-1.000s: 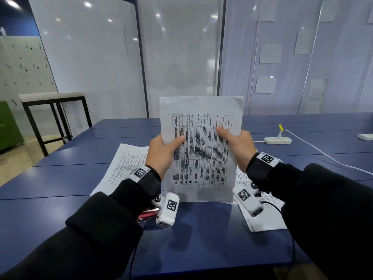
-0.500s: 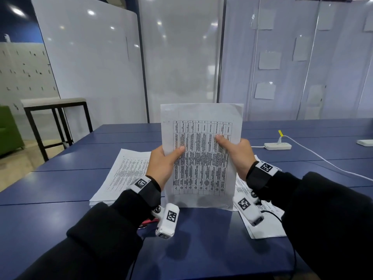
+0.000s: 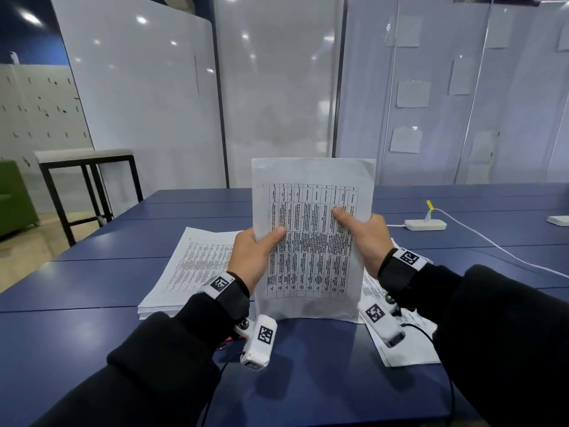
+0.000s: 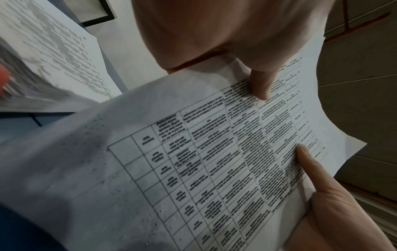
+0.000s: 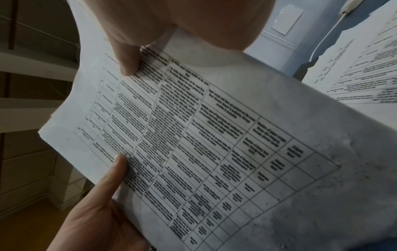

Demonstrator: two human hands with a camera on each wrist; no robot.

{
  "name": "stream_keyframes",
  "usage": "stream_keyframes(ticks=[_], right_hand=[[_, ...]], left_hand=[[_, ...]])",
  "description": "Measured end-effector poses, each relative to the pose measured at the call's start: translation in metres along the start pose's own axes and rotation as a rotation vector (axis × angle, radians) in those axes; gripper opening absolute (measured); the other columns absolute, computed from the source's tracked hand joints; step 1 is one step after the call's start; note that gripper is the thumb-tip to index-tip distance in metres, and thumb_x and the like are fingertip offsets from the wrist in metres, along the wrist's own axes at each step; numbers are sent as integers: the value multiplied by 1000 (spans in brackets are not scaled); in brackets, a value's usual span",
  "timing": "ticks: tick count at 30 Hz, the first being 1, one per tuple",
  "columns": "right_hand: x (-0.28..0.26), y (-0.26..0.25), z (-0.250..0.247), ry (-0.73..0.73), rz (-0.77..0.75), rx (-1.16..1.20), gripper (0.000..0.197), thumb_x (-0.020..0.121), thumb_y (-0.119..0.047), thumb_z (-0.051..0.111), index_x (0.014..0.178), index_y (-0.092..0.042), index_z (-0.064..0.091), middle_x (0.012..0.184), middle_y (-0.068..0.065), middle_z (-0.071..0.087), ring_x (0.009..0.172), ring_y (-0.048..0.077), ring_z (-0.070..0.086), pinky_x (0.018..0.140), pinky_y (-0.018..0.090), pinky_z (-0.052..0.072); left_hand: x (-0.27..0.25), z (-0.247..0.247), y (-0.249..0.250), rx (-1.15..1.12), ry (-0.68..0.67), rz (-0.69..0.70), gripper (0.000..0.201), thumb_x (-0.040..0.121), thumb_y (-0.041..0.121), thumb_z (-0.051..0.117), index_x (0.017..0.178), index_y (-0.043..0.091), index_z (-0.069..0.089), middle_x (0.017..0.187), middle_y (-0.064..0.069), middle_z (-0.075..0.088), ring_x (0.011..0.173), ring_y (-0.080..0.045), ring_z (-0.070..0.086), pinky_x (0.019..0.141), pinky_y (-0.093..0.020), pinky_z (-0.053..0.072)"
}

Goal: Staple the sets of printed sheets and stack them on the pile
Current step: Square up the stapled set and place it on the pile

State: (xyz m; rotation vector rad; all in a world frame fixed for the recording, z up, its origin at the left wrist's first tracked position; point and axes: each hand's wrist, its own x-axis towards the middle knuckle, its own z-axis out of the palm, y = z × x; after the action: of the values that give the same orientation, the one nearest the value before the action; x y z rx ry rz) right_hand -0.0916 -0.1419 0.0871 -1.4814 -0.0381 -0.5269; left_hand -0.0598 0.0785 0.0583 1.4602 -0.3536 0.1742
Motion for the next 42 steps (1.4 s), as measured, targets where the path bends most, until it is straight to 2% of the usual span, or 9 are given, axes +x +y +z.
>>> stream_keyframes(ticks=[5,9,12,21,26,30,36,40,42], right_hand=[[1,-22,-1,-6,-13,40,22,88,-25,79,104,-11,76,104,4,80,100,21,77,101,49,57],[-3,-38,3,-41,-43,33,40,75,-38,84,102,-9,77,105,7,80,104,25,76,102,48,56],[-12,-40,14,-140,-1,83,28,87,-26,77,107,-6,74,108,10,79,102,25,76,97,45,59],[-14,-33,57,-319,151,91,26,102,-32,63,99,-7,69,97,18,73,69,27,68,49,27,51],[-22,-18,91,-576,293,53,33,106,-33,52,112,-6,70,93,13,73,77,31,69,62,42,60],[-29,1,123,-663,416,-37,50,108,-47,42,97,-7,71,95,18,75,76,35,73,60,38,58],[-54,56,173,-1116,-211,-1239,48,94,-60,60,106,-15,72,102,4,74,92,25,66,78,35,53],[-72,86,189,-1164,-309,-1363,48,94,-59,62,117,-16,59,110,9,69,99,31,63,81,38,51],[-75,93,189,-1182,-293,-1333,44,99,-52,59,119,-13,54,118,13,67,104,33,62,81,36,46]], left_hand=[[0,-2,22,22,-14,62,13,96,25,74,106,20,79,111,6,79,110,-11,73,106,-40,53],[-13,-8,43,32,-1,119,11,97,18,71,105,19,79,107,7,80,107,-10,74,100,-32,55],[-28,-29,53,92,16,136,16,99,19,69,109,11,78,107,1,80,105,-16,75,95,-35,58],[-82,-124,62,248,16,8,14,98,9,66,93,4,78,90,-6,81,80,-14,78,67,-20,59],[-105,-181,60,359,67,-59,17,95,14,68,100,1,78,97,-11,80,90,-28,78,77,-31,64],[-124,-229,65,420,116,-121,22,85,28,72,96,11,81,99,-12,80,90,-30,78,84,-44,63],[-145,-292,68,567,193,-291,28,85,34,81,94,8,81,93,-19,79,86,-44,76,93,-67,55],[-156,-311,59,540,183,-336,42,81,41,85,109,10,78,104,-19,78,94,-45,75,92,-64,57],[-158,-308,59,528,192,-332,24,93,21,76,108,2,77,101,-22,78,92,-47,75,79,-51,64]])
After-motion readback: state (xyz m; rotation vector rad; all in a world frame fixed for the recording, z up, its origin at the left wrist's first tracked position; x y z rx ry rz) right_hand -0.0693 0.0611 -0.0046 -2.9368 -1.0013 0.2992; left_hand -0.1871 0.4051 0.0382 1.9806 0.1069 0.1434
